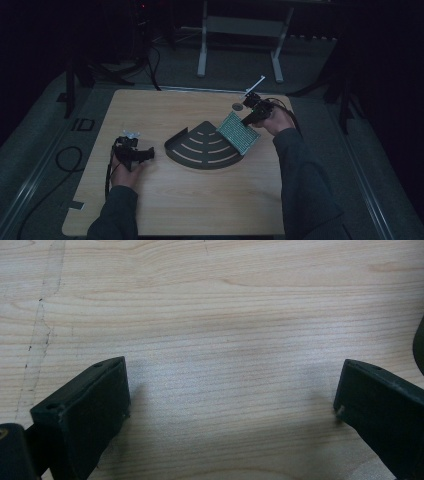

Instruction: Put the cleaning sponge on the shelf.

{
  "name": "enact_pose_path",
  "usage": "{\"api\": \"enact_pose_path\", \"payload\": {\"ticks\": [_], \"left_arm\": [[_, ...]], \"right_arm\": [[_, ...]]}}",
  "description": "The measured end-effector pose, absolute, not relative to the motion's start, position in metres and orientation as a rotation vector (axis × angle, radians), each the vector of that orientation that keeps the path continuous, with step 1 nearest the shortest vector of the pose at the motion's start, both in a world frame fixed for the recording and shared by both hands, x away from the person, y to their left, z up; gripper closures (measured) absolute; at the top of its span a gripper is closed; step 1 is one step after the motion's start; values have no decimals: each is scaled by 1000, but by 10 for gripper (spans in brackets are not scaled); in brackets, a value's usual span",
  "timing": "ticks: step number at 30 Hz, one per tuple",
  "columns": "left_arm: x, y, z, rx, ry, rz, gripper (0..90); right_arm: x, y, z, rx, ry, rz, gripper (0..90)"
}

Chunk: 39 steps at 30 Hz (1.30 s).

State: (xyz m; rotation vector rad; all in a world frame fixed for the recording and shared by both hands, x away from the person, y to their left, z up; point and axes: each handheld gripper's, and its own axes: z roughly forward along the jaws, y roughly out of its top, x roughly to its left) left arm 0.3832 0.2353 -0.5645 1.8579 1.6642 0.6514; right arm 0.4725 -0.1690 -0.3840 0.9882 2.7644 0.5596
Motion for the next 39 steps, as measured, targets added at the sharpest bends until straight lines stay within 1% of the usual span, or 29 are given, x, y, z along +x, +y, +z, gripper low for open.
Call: {"api": "enact_pose_path", "payload": {"ticks": [39], "left_arm": [[383, 235, -564, 1859, 1663, 650, 17]], "right_arm": [[484, -143, -410, 993, 2781, 555, 898]]}}
